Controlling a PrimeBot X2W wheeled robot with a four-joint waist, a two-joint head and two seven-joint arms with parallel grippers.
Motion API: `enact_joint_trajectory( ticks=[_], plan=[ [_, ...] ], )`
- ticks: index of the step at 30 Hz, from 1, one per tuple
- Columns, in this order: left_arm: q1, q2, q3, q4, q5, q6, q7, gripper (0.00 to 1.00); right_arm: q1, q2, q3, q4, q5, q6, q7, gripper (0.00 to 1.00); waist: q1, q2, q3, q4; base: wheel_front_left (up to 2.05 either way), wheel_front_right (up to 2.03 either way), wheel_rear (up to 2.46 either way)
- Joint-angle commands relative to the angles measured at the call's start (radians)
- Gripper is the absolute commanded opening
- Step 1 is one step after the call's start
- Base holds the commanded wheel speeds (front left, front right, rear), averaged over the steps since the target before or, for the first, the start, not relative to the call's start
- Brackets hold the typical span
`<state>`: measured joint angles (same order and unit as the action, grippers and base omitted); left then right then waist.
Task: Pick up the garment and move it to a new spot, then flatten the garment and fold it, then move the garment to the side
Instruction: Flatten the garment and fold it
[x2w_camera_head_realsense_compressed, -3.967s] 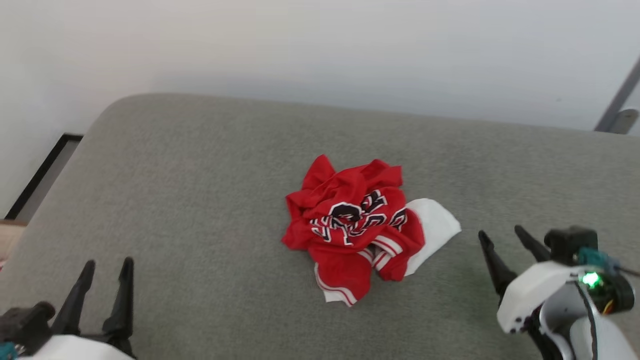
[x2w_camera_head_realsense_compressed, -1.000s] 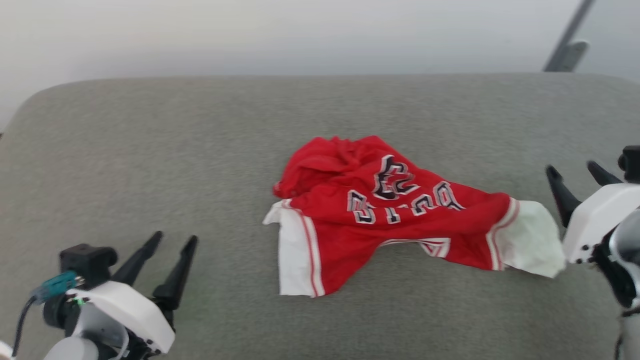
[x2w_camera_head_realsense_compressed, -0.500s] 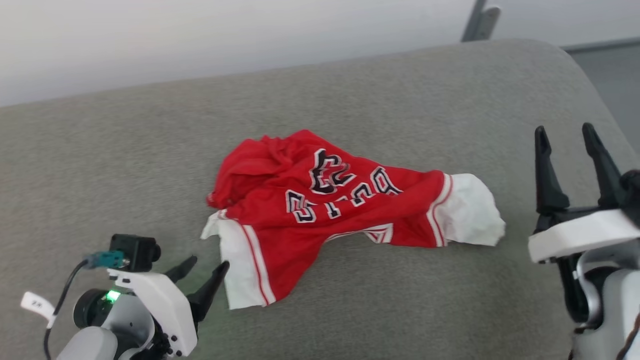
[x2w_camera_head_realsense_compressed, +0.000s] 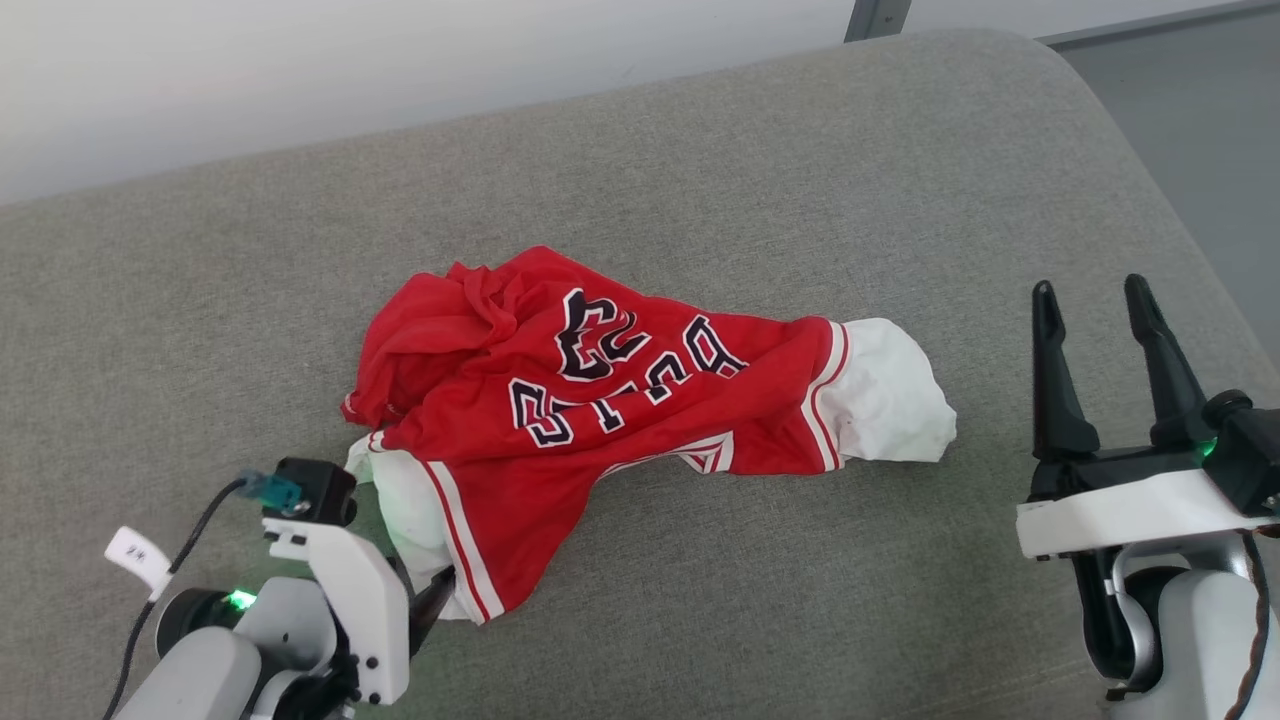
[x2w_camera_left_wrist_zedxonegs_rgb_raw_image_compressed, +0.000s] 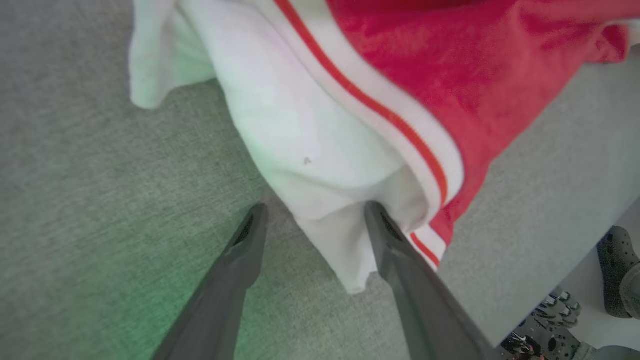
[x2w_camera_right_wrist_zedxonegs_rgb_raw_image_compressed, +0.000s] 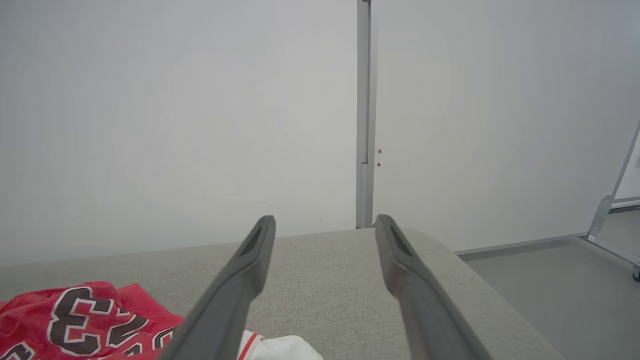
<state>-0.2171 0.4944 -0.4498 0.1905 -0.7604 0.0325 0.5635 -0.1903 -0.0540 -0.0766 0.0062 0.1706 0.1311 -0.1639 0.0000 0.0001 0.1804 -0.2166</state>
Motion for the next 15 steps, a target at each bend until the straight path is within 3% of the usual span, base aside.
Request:
enact_joint_trajectory(
  ticks=[1, 2, 3, 9, 15],
  plan=[
    [-0.004, -0.014, -0.025, 0.027, 0.006, 0.007, 0.028, 0.76, 0.009, 0.004, 0.003, 0.006, 0.008, -0.001, -0.010, 1.00, 0.0000, -0.0001, 0.003, 0.000, 0.00, 0.00, 0.00],
    [-0.011, -0.016, -0.034, 0.033, 0.012, 0.010, 0.038, 0.24, 0.008, 0.004, 0.004, 0.009, 0.014, -0.001, -0.014, 1.00, 0.0000, -0.0001, 0.004, 0.001, 0.00, 0.00, 0.00],
    [-0.016, -0.022, -0.040, 0.041, 0.012, 0.014, 0.049, 0.00, 0.009, 0.004, 0.006, 0.013, 0.018, -0.001, -0.014, 1.00, 0.0000, -0.0001, 0.004, 0.003, 0.00, 0.00, 0.00],
    [-0.042, -0.019, -0.058, 0.047, 0.018, 0.013, 0.085, 0.00, -0.001, 0.004, 0.011, 0.019, 0.017, -0.001, -0.026, 1.00, 0.0000, -0.0001, 0.003, 0.023, 0.00, 0.00, 0.00],
    [-0.042, 0.045, 0.015, -0.029, 0.005, 0.052, 0.070, 0.00, 0.008, 0.004, -0.005, 0.018, 0.005, -0.001, -0.024, 1.00, 0.0000, -0.0001, -0.006, 0.072, 0.00, 0.00, 0.00]
  ],
)
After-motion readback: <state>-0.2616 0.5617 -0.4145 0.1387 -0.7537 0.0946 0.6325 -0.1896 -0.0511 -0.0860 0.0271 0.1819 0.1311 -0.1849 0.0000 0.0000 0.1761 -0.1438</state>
